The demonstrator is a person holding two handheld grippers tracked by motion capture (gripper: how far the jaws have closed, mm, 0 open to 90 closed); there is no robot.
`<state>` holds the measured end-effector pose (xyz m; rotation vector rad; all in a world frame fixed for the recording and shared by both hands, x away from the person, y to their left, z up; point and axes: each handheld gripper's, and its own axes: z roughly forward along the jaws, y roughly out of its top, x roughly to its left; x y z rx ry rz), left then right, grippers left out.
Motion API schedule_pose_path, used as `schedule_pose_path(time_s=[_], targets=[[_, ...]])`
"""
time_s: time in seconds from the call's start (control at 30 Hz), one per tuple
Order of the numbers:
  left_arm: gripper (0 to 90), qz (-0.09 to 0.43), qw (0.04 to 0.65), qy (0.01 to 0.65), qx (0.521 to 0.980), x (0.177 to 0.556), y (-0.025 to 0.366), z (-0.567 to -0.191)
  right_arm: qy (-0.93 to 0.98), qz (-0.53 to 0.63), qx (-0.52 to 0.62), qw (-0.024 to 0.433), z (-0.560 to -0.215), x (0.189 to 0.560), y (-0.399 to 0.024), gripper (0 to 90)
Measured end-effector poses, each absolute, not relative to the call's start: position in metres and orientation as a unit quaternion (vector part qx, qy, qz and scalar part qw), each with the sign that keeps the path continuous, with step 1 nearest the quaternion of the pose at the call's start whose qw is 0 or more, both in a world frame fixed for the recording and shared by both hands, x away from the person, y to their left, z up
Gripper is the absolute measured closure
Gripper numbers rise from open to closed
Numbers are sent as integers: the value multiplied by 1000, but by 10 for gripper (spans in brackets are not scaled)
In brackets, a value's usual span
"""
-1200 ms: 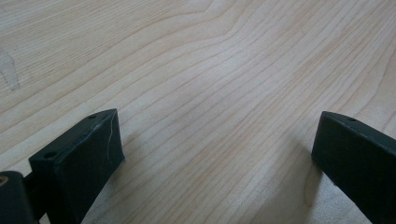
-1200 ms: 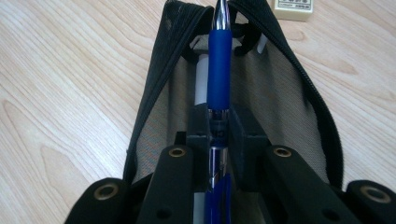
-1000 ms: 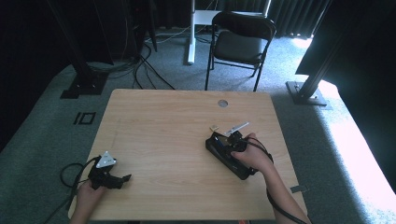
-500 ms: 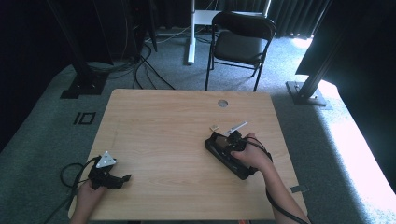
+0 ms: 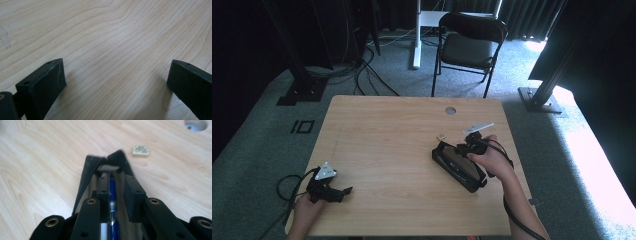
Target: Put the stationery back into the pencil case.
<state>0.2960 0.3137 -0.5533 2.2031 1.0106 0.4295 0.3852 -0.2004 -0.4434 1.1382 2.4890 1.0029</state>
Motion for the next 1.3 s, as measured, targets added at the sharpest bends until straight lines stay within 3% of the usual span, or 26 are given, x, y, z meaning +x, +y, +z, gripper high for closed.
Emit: schedule_pose_path(time_s=[0.4, 1.3], targets=[[22, 164, 333, 387, 844, 296, 314, -553, 825, 350, 420, 141, -445, 415, -199, 741], [22, 164, 333, 387, 844, 296, 314, -553, 845, 307, 424, 111, -468, 494, -168, 695]])
